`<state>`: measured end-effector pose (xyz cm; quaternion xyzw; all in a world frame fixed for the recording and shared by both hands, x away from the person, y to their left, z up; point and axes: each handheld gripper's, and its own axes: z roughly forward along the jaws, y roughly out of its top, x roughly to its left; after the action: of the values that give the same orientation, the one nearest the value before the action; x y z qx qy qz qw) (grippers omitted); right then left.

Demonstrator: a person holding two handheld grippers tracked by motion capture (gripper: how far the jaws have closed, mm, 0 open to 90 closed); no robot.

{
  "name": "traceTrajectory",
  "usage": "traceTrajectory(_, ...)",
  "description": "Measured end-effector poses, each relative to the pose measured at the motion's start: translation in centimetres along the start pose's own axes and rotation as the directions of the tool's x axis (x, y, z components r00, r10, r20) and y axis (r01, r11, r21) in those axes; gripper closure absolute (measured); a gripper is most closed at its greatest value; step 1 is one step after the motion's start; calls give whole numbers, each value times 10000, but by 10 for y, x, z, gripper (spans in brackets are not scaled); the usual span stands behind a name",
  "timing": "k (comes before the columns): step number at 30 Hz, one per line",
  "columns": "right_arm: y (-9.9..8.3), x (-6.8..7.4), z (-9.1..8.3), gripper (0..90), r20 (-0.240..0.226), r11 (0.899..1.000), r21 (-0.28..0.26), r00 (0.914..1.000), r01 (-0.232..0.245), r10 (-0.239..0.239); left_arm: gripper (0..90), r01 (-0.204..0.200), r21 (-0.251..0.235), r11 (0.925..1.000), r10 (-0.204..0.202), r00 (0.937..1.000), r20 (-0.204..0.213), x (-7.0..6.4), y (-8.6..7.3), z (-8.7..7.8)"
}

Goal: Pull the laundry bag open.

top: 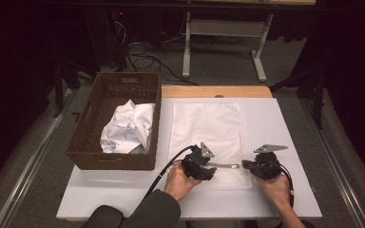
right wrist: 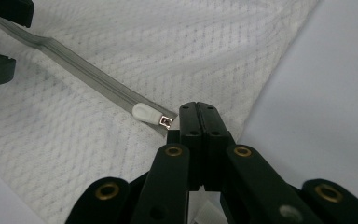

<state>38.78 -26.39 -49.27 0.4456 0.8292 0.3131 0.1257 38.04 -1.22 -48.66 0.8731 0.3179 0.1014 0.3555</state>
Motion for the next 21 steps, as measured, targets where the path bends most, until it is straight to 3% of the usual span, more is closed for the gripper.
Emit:
traceTrajectory(4, -1, -3, 2, 900, -72, 9995, 131, 9996, -274, 275, 493, -7, -15, 10000, 8, 9999, 109, -2, 5, 6)
traceTrajectory(14, -2, -5, 3, 900, -103, 9993, 112, 9993, -348, 349, 506, 92, 153, 9998, -96, 9995, 295, -9, 14, 23)
traceTrajectory(21, -2, -7, 4, 900, -164, 9990, 57, 9988, -451, 451, 593, 136, 199, 9997, -147, 9982, 581, -13, 18, 32)
